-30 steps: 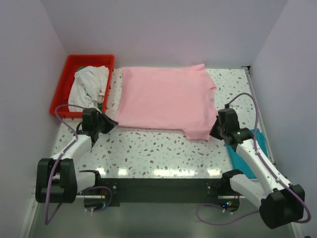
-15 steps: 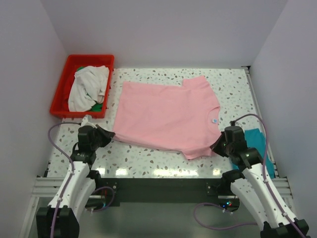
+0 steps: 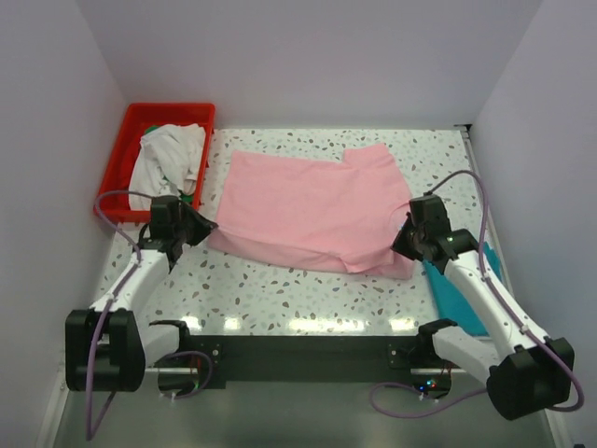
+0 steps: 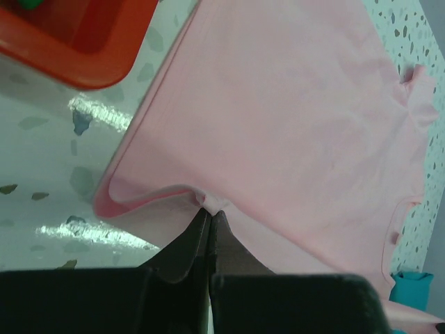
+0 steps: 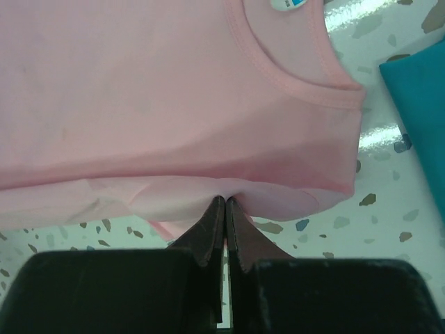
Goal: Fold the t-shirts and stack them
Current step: Fold the tshirt
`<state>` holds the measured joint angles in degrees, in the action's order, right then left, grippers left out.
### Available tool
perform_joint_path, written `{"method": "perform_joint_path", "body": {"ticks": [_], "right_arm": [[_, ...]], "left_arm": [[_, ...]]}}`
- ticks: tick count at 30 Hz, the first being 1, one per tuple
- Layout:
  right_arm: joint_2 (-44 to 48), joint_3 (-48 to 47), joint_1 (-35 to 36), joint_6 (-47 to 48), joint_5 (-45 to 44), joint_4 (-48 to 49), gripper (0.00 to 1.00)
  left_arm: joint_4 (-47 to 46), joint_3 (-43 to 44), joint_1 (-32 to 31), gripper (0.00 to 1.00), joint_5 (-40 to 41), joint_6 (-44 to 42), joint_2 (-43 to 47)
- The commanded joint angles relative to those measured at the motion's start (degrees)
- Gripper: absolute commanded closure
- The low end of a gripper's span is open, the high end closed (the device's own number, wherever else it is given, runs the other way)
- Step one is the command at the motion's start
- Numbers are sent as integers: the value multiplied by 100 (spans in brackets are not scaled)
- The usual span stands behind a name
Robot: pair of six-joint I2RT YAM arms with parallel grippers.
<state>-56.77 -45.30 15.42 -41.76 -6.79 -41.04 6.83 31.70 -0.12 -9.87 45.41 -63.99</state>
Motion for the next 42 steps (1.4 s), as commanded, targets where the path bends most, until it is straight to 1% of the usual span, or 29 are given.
{"method": "perform_joint_path", "body": {"ticks": [1,6,10,11,15,20,27,28,30,31,32,33,34,35,36,38,39,40,41,42], "right_arm": [[-525,-558,-13,124,-270,535,100],[-1133,-928,-48,229,-411,711,100],[-1564,-1191,-127,317,-455,816,100],[-1730,-1279,-153,326,-429,825,100],[-2030,-1341,-468,388,-149,1018,100],[-2495,-1508,-663,554,168,1212,100],[-3032,-1798,-751,678,318,1282,100],[-3146,-1850,-768,686,362,1282,98],[-3226,-1886,-830,704,397,1335,89],[-3261,-1938,-856,730,432,1344,84],[-3305,-1991,-874,774,433,1318,78],[-3314,-2044,-891,818,389,1230,63],[-3288,-2157,-900,949,345,1177,56],[-3253,-2185,-892,1020,266,1125,48],[-3209,-2202,-892,1081,196,1055,37],[-2947,-2080,-865,1187,143,992,35],[-2823,-1958,-848,1179,212,1079,35],[-2700,-1626,-813,1109,291,1150,35],[-2507,-1449,-699,1074,396,1238,35],[-2444,-1151,-620,1012,484,1395,35]], "left_arm": [[-524,590,12,100,29,-208,-543],[-595,1004,12,100,-41,-234,-1308],[-595,1241,12,100,-15,-217,-1695],[-787,1259,12,100,-15,-182,-1757],[-903,1347,12,100,2,-94,-2126],[-1096,1382,12,100,11,38,-2451],[-1219,1435,12,100,64,117,-2645],[-1210,1479,12,87,64,117,-2645],[-1219,1558,12,74,55,117,-2611],[-1219,1576,12,61,55,100,-2575],[-1202,1602,12,55,29,74,-2540],[-1167,1637,12,50,20,39,-2444],[-1097,1646,12,44,-15,-75,-2365],[-1027,1637,12,43,20,-154,-2181],[-921,1629,-14,43,107,-225,-2084],[-457,1541,-119,42,466,-374,-1734],[-385,1349,-303,43,607,-375,-1601],[-262,1234,-417,44,913,-296,-1469],[-252,1111,-558,44,995,-243,-1215],[-244,884,-812,45,1265,-191,-1100]]}}
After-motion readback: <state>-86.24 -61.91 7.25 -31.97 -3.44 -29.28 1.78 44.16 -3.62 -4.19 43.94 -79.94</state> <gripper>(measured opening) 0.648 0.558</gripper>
